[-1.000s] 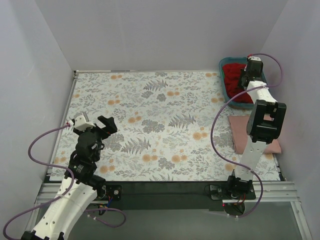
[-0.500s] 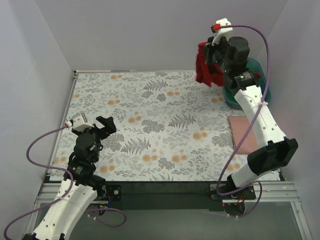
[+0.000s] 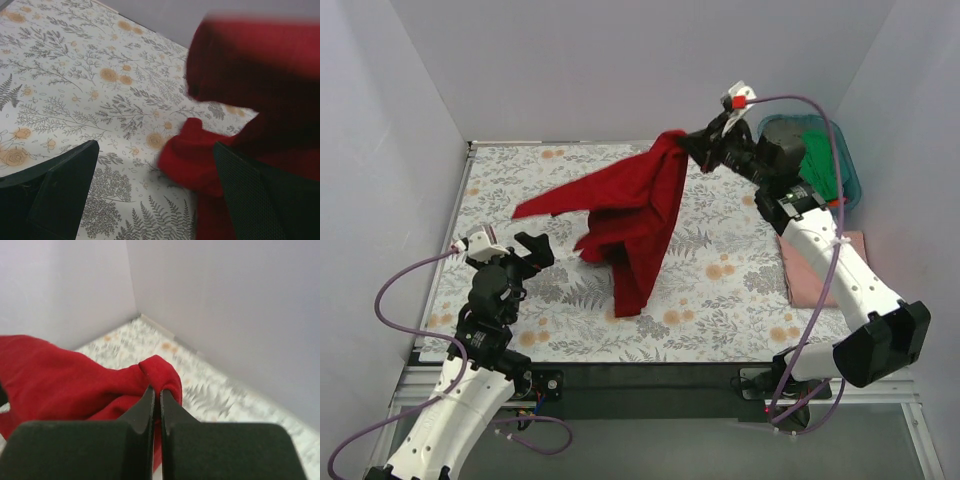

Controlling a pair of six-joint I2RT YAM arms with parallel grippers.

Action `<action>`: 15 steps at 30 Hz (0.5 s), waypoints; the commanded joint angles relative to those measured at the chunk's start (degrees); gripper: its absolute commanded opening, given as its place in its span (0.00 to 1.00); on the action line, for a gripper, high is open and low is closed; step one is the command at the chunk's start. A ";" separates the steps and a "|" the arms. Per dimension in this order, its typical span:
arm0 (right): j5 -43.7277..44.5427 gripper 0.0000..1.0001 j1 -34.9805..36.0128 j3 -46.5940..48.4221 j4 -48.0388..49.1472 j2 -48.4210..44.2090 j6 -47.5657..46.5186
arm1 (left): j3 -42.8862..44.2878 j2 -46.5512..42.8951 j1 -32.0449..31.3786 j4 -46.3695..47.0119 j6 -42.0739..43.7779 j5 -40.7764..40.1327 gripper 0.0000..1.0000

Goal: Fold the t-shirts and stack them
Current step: Move the tshirt to the center of the board

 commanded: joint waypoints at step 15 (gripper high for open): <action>11.67 0.01 -0.01 -8.79 -4.44 -5.79 0.44 | 2.33 6.97 0.36 -0.91 0.90 4.08 0.98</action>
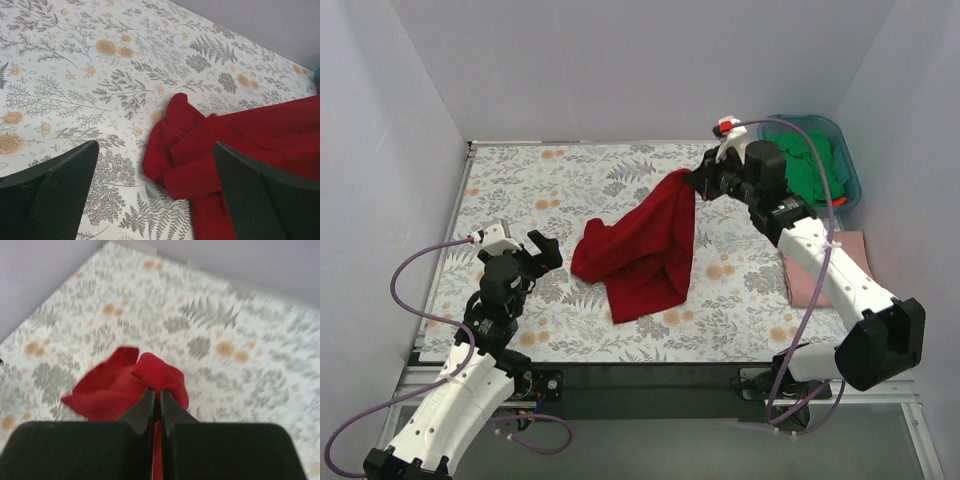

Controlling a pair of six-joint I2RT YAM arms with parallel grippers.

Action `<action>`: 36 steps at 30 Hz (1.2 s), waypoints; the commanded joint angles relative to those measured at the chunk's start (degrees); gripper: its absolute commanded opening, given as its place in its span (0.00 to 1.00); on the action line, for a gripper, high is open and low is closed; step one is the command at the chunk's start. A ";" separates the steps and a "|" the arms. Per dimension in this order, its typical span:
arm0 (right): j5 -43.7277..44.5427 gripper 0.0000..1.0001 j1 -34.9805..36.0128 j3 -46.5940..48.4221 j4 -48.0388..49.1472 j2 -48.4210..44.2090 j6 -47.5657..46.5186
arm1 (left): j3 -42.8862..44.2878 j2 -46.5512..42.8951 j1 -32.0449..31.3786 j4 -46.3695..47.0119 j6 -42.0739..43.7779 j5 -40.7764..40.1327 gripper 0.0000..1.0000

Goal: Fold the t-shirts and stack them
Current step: Move the tshirt to the center of the board

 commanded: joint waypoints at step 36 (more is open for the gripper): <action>10.74 0.66 18.45 8.22 -14.97 15.39 -15.29 | 4.80 10.35 0.28 -3.85 -6.21 14.74 0.93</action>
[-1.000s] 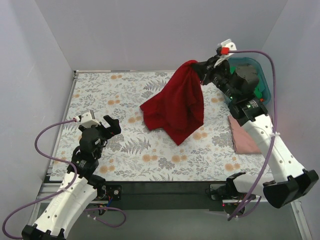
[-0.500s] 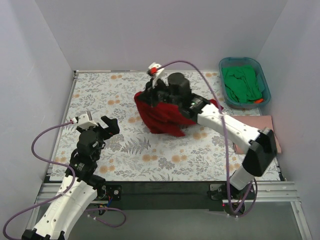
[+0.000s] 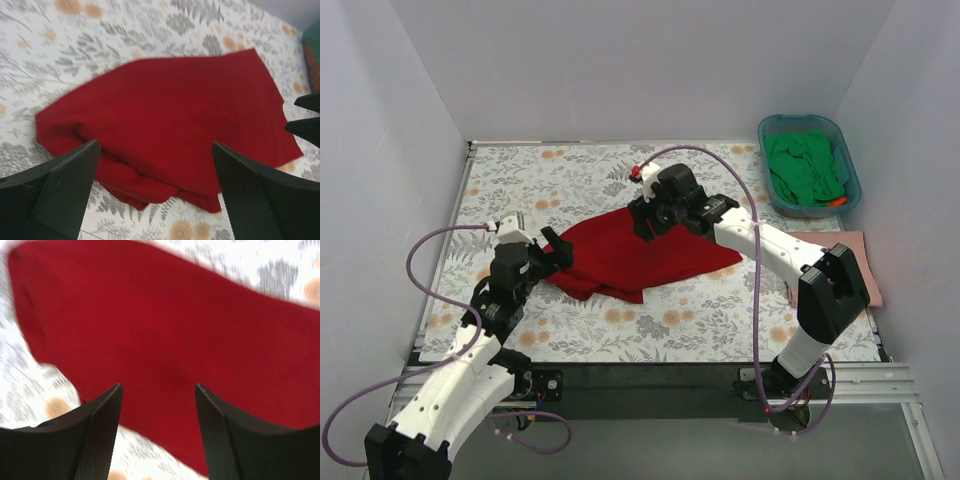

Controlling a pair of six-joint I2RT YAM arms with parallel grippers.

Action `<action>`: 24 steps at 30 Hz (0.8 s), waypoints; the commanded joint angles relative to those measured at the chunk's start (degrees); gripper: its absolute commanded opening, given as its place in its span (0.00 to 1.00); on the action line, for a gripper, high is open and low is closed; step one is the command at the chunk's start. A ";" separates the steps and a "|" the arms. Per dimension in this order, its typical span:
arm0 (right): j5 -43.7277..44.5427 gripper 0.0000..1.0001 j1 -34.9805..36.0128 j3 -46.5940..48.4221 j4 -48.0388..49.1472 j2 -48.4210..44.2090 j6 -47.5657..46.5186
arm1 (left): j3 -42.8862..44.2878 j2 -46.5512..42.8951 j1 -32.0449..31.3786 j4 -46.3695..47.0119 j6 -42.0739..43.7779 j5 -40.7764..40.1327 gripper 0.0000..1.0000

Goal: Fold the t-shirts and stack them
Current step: Move the tshirt to the center of the board, then flatten the tshirt out

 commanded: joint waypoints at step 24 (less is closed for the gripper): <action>5.79 0.42 10.70 -13.37 5.58 7.36 -14.29 | 3.74 11.41 0.23 -17.33 -22.37 1.96 0.91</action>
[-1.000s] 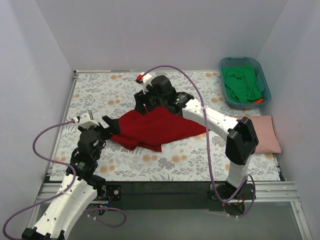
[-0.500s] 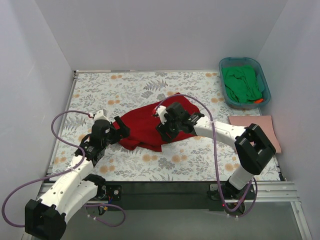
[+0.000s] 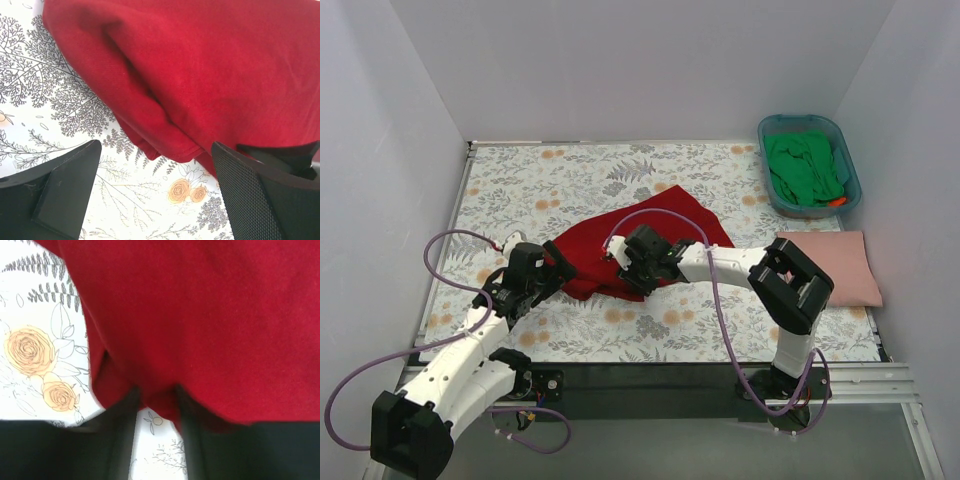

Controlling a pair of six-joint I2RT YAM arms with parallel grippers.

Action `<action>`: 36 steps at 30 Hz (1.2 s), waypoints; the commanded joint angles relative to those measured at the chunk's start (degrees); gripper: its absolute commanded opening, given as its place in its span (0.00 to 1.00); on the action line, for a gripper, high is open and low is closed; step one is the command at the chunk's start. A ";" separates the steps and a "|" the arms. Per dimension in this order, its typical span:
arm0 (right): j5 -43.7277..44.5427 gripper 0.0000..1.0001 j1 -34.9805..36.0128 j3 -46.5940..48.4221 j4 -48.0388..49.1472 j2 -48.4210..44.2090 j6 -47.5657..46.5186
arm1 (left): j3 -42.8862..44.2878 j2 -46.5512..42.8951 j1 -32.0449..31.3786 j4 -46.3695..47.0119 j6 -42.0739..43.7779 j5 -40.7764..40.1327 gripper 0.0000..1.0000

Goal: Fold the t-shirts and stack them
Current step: Flatten the tshirt out

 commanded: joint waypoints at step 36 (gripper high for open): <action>-0.61 0.48 -6.56 3.87 -8.58 -3.59 -1.54 | -0.05 13.95 0.14 8.46 -8.39 7.63 0.57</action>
